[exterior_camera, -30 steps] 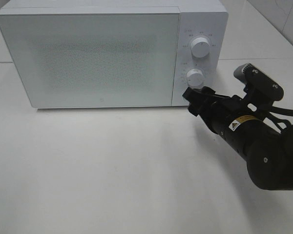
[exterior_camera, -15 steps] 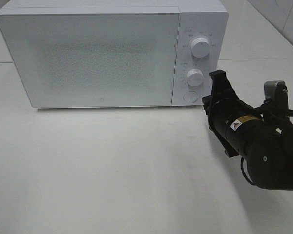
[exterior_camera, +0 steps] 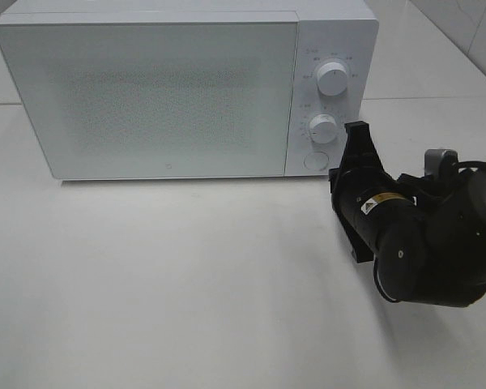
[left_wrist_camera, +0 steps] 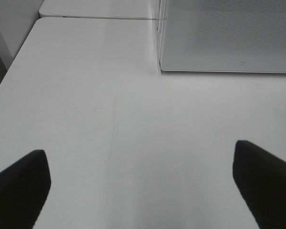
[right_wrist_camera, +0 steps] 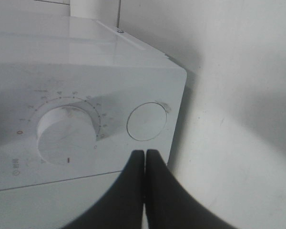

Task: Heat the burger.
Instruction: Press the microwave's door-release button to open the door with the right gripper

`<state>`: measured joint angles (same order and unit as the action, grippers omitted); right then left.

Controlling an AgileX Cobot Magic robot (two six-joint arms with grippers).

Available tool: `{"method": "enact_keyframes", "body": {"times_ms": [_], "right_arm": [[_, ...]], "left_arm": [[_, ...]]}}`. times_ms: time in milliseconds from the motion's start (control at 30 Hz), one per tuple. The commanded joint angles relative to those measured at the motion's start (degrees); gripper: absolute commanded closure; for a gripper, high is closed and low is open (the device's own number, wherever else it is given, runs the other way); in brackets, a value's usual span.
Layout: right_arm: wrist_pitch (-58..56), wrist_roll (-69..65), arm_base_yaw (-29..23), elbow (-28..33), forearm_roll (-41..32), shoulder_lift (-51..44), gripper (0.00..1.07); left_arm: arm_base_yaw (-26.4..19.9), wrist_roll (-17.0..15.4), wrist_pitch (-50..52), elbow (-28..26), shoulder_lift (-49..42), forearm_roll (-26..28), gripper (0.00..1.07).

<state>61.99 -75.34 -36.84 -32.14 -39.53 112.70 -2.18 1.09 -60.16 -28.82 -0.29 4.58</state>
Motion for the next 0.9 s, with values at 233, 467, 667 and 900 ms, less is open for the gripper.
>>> {"method": "enact_keyframes", "body": {"times_ms": [233, 467, 667, 900], "right_arm": [[-1.2, -1.0, 0.0, -5.7, -4.2, 4.5, 1.07], [-2.3, -4.2, 0.0, -9.5, -6.1, 7.3, 1.07], [-2.6, -4.6, 0.0, -14.6, -7.0, 10.5, 1.07], [-3.4, -4.0, 1.5, -16.6, -8.7, 10.9, 1.07]], "left_arm": [[-0.2, -0.1, 0.7, 0.2, -1.1, -0.2, 0.10], [-0.2, -0.1, 0.7, 0.2, -1.1, -0.2, 0.10], [-0.2, -0.1, 0.7, 0.2, -1.1, -0.2, 0.10], [-0.2, -0.1, 0.7, 0.2, -1.1, -0.2, 0.10]]}}
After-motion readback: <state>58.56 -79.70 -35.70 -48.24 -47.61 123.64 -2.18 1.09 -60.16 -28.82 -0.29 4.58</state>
